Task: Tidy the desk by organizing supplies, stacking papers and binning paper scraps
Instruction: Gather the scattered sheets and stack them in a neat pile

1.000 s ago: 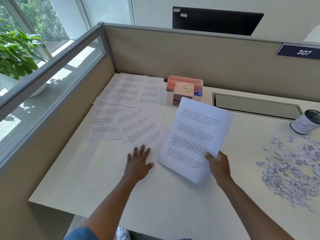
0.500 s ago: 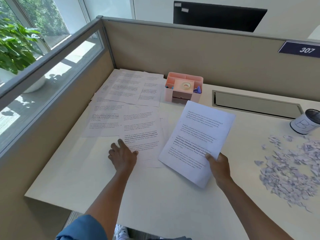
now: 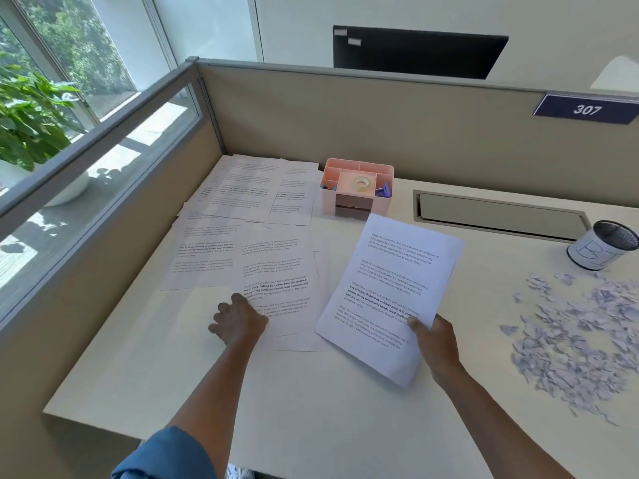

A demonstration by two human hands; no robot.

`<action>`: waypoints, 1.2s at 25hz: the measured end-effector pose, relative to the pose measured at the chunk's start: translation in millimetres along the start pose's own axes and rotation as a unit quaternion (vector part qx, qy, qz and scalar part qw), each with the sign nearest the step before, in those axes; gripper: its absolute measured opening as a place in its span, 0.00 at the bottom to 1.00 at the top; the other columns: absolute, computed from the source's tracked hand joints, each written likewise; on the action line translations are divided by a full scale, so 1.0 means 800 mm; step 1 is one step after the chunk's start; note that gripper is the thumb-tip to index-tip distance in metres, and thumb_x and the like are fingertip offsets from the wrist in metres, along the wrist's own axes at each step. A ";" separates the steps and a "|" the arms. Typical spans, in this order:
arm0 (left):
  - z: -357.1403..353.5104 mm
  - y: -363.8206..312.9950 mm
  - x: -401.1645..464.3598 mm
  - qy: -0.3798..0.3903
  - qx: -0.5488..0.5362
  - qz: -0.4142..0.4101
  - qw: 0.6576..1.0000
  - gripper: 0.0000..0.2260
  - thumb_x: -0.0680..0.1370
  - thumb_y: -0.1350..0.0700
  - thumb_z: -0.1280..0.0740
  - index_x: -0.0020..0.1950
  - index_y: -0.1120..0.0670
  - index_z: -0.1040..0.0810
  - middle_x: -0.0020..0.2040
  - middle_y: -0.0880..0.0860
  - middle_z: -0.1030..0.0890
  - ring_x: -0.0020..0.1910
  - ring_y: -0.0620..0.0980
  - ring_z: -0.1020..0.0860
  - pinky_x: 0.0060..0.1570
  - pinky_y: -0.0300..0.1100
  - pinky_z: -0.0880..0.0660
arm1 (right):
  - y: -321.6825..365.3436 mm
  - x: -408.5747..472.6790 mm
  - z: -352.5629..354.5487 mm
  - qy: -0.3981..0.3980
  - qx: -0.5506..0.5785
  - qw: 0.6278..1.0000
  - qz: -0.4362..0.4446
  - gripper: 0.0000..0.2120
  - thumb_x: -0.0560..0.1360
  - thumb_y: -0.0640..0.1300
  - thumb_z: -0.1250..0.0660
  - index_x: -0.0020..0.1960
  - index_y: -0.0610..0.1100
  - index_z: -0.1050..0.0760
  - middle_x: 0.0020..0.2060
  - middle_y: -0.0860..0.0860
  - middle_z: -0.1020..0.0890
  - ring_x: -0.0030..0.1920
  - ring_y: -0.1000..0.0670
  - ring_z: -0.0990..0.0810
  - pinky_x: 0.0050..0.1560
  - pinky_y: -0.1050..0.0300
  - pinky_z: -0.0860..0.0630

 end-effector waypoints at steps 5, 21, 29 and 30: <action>-0.005 0.001 -0.020 -0.060 -0.008 -0.031 0.998 0.13 0.76 0.49 0.28 0.58 0.53 0.18 0.64 0.59 0.29 0.62 0.62 0.28 0.64 0.52 0.32 | 0.001 -0.003 0.007 0.001 -0.046 0.999 0.011 0.05 0.78 0.43 0.34 0.51 0.51 0.21 0.46 0.54 0.16 0.50 0.47 0.18 0.54 0.48 0.22; -0.004 0.041 -0.015 -0.118 -0.165 0.007 0.979 0.26 0.78 0.58 0.31 0.75 0.52 0.35 0.61 0.56 0.18 0.64 0.61 0.26 0.63 0.56 0.35 | 0.014 -0.012 0.001 0.003 -0.045 0.999 0.009 0.05 0.77 0.43 0.34 0.47 0.53 0.22 0.43 0.61 0.17 0.46 0.54 0.19 0.41 0.59 0.27; -0.004 0.049 -0.020 -0.070 -0.219 -0.001 0.973 0.16 0.75 0.55 0.29 0.63 0.52 0.23 0.59 0.57 0.20 0.57 0.60 0.21 0.55 0.53 0.25 | 0.002 -0.013 -0.009 0.004 -0.050 0.999 -0.007 0.04 0.77 0.44 0.34 0.48 0.51 0.21 0.44 0.56 0.16 0.47 0.50 0.18 0.49 0.52 0.23; -0.004 0.047 -0.019 -0.065 -0.187 -0.007 0.980 0.18 0.75 0.52 0.28 0.64 0.53 0.24 0.61 0.57 0.22 0.60 0.61 0.23 0.58 0.54 0.26 | 0.001 -0.014 -0.010 0.003 -0.051 0.999 -0.009 0.04 0.77 0.44 0.34 0.49 0.51 0.21 0.45 0.56 0.16 0.47 0.49 0.18 0.50 0.51 0.22</action>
Point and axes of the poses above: each hand's wrist, its own x-axis towards the middle knuckle, its own z-axis out of the back of the hand, y = z × x, the point moved 9 cm from there along x, towards the middle knuckle
